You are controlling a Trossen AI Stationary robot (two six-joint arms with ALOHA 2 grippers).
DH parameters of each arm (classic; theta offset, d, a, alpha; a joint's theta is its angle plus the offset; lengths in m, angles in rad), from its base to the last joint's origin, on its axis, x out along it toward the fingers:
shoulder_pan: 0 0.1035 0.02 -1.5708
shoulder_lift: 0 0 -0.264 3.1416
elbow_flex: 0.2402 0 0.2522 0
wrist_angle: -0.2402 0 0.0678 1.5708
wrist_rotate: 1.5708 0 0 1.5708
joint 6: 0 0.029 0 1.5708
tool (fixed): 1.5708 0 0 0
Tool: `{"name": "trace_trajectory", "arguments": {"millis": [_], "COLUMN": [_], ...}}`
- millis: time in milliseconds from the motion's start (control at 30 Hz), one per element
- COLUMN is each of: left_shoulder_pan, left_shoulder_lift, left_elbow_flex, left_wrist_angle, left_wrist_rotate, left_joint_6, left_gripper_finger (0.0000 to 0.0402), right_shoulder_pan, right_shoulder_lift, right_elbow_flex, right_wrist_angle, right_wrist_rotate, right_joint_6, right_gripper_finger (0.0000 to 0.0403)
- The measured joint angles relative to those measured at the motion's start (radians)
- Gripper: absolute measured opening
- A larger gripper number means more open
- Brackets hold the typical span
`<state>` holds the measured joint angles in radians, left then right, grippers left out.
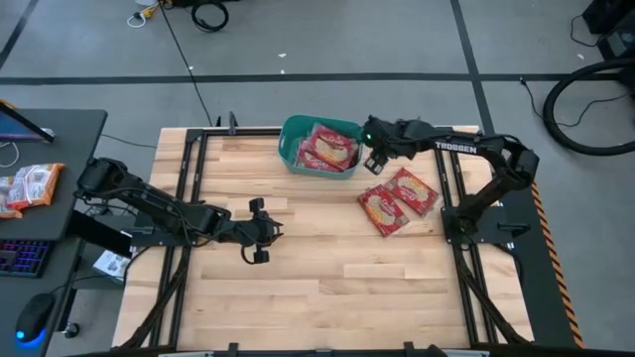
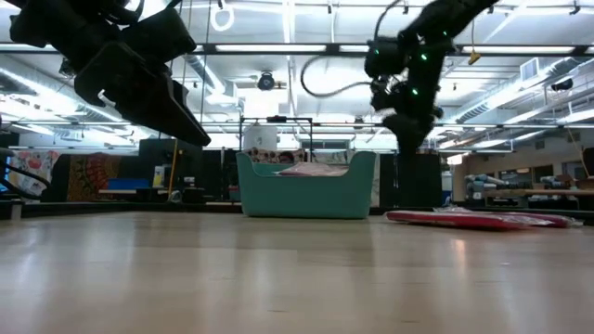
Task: Sort popcorn bags into baskets
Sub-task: Put the red popcorn bag into the green bin
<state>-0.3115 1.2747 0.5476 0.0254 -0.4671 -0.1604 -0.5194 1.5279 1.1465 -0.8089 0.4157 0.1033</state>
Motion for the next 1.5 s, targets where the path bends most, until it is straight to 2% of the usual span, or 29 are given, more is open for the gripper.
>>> {"name": "trace_trajectory", "arguments": {"millis": [333,533,733,1000,1133,1267,1333,1500], "left_shoulder_pan": [0.0,0.0,-0.014,-0.023,-0.023,-0.023,-0.023,-0.024], "left_shoulder_lift": [0.0,0.0,0.0,0.0,0.0,0.0,0.0,0.001], "left_elbow_flex": [0.0,0.0,0.0,0.0,0.0,0.0,0.001,0.001], "left_wrist_angle": [-0.002,0.002,0.004,0.021,0.038,0.058,0.076,0.084], "left_wrist_rotate": [0.02,0.02,0.027,0.027,0.027,0.028,0.031,0.075], "left_joint_6": [0.004,0.014,-0.008,-0.011,-0.011,-0.011,-0.011,-0.004], "left_gripper_finger": [0.0123,0.0123,0.0123,0.0123,0.0123,0.0123,0.0123,0.0123], "right_shoulder_pan": [0.034,0.05,0.103,0.308,0.417,0.501,0.533,0.587], "right_shoulder_lift": [-0.076,-0.075,-0.075,-0.073,-0.072,-0.078,-0.093,-0.106], "right_elbow_flex": [-0.268,-0.391,-0.495,-0.526,-0.526,-0.52,-0.49,-0.412], "right_wrist_angle": [0.047,0.111,0.234,0.541,0.792,1.026,0.986,0.697], "right_wrist_rotate": [-0.024,-0.021,-0.132,-0.322,-0.405,-0.551,-0.551,-0.376], "right_joint_6": [0.227,0.333,0.418,0.429,0.425,0.344,0.329,0.296], "right_gripper_finger": [0.0197,0.0197,0.0197,0.0197,0.0197,0.0197,0.0196,0.0193]}}
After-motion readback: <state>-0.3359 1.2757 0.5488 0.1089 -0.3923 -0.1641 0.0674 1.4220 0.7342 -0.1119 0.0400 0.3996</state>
